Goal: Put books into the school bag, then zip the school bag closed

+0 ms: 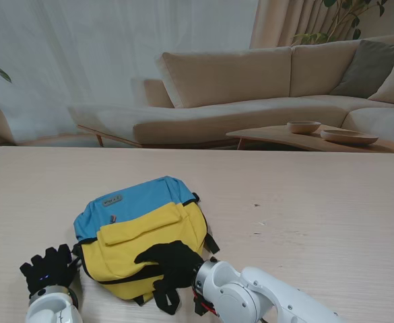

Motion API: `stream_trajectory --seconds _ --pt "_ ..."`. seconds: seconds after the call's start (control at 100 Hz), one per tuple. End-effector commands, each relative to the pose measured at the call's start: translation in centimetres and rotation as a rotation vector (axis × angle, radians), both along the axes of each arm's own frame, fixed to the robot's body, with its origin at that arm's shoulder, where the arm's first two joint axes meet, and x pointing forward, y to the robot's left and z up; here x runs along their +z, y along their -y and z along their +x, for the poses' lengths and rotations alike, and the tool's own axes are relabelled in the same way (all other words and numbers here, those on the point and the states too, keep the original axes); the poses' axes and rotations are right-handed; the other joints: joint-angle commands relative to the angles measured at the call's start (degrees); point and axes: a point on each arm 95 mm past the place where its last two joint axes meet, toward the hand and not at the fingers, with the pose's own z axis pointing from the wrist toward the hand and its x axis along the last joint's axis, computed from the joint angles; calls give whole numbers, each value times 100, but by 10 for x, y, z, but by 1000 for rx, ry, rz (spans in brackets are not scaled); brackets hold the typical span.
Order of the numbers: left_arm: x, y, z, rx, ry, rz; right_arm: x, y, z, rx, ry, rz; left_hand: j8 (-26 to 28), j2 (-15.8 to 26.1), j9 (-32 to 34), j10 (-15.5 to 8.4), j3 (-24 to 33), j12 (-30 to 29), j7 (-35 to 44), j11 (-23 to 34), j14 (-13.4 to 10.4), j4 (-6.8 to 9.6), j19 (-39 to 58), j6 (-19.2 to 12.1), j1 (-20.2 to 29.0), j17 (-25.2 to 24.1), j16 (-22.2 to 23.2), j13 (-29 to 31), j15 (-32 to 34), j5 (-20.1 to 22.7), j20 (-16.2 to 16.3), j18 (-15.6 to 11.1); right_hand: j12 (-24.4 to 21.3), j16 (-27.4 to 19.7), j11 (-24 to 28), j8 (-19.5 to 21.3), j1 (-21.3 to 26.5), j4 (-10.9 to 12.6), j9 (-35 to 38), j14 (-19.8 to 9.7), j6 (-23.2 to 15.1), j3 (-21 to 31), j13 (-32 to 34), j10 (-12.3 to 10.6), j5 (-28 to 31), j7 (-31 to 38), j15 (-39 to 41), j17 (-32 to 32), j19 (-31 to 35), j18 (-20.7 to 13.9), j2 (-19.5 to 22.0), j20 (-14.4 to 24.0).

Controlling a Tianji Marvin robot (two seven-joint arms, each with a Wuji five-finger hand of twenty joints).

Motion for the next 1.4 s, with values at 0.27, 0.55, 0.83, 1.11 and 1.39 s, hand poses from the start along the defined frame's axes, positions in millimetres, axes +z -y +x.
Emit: stream_trajectory --seconds 0.27,0.55,0.83,1.11,1.39 --pt "-1 2 -4 -17 -12 -28 -9 -4 -9 18 -40 -11 -404 162 298 143 -14 49 -312 122 127 108 38 34 1069 -95 107 -16 193 845 43 119 102 66 113 -13 -17 203 28 -13 -11 208 120 -7 88 88 34 318 778 -24 -33 484" --pt "3 2 -7 -27 13 -35 -8 -4 -9 13 -41 -6 -447 247 687 196 -222 1087 -327 -123 141 145 100 -13 1526 -99 130 22 276 1505 17 140 103 70 118 -13 -31 218 35 -6 -9 200 131 4 101 93 44 315 794 -7 -19 497" --pt "12 3 -14 -45 44 -38 5 -9 -7 -1 -8 30 31 2 755 186 293 1124 -253 -143 148 115 108 -75 1242 -101 117 20 263 1643 10 141 90 59 87 -26 -501 -37 67 -7 -6 -279 131 7 137 62 21 266 729 -19 188 469" --pt "18 5 -18 -60 50 -42 9 -22 -8 19 10 50 136 -49 811 198 384 1130 -178 -134 165 99 113 -41 1195 -96 123 59 275 1658 11 143 -90 -67 -354 -110 -2003 -444 134 -341 -129 -2804 -117 -161 242 -373 -211 -9 435 -138 1913 268" --pt "27 8 -28 -84 44 -72 -14 -31 -3 10 -82 -16 184 -128 964 225 509 1182 -185 -126 204 92 246 13 1117 -84 149 172 343 1726 49 174 -158 -64 -572 -20 -2149 -294 548 -328 57 -3858 20 -23 656 -549 -188 15 592 -128 2776 304"
